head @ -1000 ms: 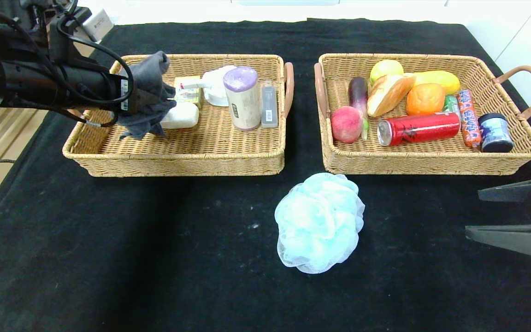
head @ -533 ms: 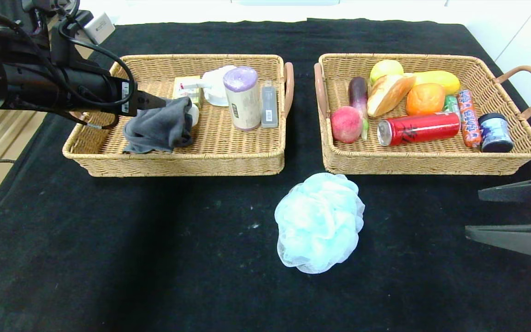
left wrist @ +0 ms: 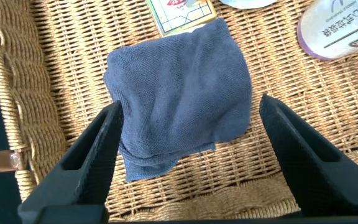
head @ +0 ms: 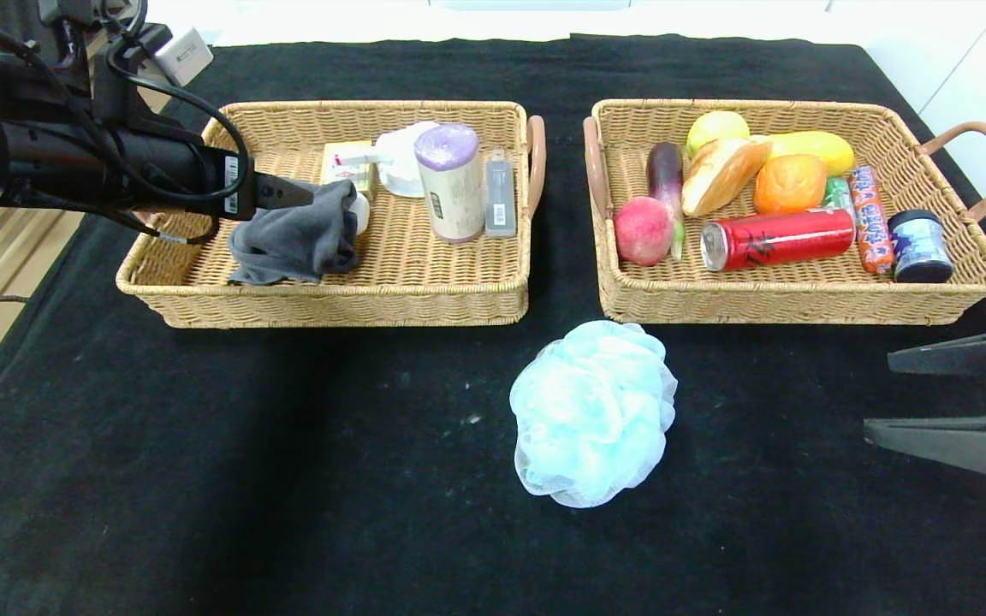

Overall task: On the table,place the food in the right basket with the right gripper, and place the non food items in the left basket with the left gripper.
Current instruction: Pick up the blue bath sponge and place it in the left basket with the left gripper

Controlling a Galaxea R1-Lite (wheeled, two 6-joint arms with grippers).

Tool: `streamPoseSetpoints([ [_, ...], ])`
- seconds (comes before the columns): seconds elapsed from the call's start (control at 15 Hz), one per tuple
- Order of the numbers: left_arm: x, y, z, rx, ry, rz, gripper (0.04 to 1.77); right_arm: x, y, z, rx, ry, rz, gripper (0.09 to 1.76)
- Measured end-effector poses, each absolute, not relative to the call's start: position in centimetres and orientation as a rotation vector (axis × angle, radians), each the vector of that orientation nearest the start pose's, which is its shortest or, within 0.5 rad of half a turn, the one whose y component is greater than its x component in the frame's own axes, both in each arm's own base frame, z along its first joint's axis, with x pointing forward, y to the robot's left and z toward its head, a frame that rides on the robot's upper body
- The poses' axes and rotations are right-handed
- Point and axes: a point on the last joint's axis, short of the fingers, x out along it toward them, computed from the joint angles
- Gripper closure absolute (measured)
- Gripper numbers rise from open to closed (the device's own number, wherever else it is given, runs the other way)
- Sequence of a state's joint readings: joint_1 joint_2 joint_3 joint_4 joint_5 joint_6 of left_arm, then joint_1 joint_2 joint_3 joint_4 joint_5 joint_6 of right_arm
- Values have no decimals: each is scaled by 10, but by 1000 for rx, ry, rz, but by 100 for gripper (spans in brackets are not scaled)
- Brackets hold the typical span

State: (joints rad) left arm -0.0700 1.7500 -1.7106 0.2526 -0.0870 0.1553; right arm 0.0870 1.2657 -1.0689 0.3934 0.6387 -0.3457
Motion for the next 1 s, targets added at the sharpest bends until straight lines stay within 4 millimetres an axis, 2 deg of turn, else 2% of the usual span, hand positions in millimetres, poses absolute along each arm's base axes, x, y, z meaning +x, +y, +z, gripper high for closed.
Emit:
streamPoseSetpoints([
  [0.27, 313, -40, 339, 158, 267, -228, 17, 176, 29, 271, -157, 451, 794, 14],
  [0.73, 265, -97, 343, 158, 243, -431, 12, 176, 29, 271, -157, 452, 794, 14],
  [1.0, 236, -127, 339, 168, 250, -567, 11, 176, 29, 272, -157, 451, 793, 14],
])
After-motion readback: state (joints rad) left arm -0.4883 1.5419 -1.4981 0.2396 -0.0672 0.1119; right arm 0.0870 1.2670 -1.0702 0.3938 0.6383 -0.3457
